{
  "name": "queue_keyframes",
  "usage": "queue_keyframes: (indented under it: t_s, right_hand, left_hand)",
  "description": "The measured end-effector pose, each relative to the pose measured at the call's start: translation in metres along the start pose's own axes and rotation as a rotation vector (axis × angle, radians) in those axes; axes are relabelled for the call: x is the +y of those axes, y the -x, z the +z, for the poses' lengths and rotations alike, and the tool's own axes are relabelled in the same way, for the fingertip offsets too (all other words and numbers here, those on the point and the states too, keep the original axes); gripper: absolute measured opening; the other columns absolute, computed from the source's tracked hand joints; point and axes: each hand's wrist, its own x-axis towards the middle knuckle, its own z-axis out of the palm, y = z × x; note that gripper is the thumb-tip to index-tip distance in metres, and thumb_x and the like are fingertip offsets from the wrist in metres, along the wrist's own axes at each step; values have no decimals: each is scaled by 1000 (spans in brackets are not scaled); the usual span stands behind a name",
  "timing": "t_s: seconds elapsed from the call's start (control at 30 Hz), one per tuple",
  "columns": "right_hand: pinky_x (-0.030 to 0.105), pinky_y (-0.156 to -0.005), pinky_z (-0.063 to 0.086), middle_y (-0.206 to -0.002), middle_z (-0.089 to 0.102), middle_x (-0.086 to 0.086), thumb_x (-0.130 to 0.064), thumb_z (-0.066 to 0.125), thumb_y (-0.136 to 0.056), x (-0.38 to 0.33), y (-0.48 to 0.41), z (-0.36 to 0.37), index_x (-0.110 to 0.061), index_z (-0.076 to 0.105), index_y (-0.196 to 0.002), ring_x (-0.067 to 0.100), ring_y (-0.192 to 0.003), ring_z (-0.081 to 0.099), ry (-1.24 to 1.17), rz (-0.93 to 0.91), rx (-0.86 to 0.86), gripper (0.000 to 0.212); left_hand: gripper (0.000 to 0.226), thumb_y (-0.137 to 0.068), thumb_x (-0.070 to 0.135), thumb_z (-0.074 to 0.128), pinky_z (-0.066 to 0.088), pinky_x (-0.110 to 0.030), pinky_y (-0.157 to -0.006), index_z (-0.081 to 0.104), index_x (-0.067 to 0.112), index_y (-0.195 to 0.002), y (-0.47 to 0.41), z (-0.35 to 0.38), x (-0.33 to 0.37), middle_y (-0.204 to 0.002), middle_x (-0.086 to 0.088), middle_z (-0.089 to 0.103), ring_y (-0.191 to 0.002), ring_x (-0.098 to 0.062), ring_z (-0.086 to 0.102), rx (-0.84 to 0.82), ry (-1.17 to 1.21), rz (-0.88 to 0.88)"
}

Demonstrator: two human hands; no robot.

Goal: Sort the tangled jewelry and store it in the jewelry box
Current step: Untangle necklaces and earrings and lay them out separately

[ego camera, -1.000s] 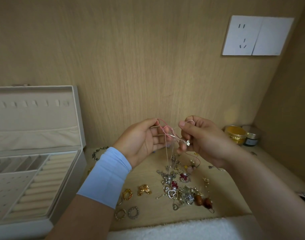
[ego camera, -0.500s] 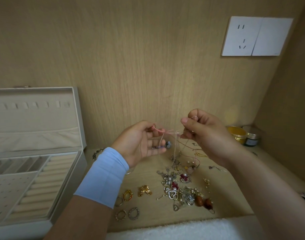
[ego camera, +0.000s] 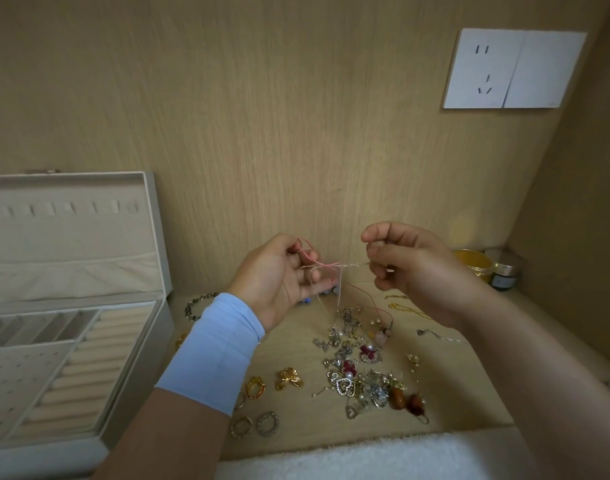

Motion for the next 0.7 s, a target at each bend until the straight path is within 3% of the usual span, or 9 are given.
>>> queue_keyframes:
  t_s: [0.2, 0.33, 0.47, 0.53, 0.63, 0.7]
  right_hand:
    - [20, -46, 32, -75, 52, -1, 5, 59, -92, 2, 1, -3, -12, 69, -107, 9, -61, 46, 130, 88, -91, 24]
    - [17, -48, 37, -102, 67, 5, 15, 61, -85, 7, 4, -1, -15, 69, -113, 0, -58, 53, 238, 184, -197, 41]
    - [18, -47, 39, -123, 66, 15, 16, 62, -84, 11, 4, 1, -13, 68, -117, 2, -58, 55, 303, 217, -215, 44]
    - [23, -49, 45, -124, 64, 14, 17, 64, -83, 10, 5, 1, -15, 66, -119, 8, -64, 58, 324, 242, -256, 47]
    - [43, -71, 54, -120, 65, 9, 18, 67, -81, 10, 7, -1, -19, 66, -118, 21, -78, 62, 402, 267, -350, 52]
    - [47, -79, 55, -112, 69, 8, 17, 68, -80, 11, 7, -1, -18, 69, -112, 23, -78, 63, 487, 268, -358, 47]
  left_hand:
    - [27, -99, 15, 39, 59, -35, -61, 47, 12, -74, 3, 4, 4, -61, -1, 51, -43, -13, 39, -24, -121, -10]
    - [25, -101, 16, 38, 59, -34, -58, 46, 13, -77, 6, 3, 9, -61, 0, 50, -43, -12, 36, -28, -159, -20]
    - [23, -101, 19, 38, 53, -29, -50, 43, 15, -79, 8, 2, 11, -60, 2, 50, -43, -11, 34, -16, -265, -33]
    - [24, -101, 19, 38, 45, -24, -44, 43, 16, -77, 8, 0, 11, -59, 3, 49, -43, -11, 33, 19, -306, -39]
    - [22, -99, 19, 37, 28, -17, -37, 43, 16, -78, 7, -3, 12, -61, 3, 52, -42, -12, 34, 79, -397, -26]
    - [21, -98, 16, 37, 22, -16, -37, 45, 13, -79, 6, -5, 11, -69, 0, 55, -41, -14, 36, 109, -484, -1]
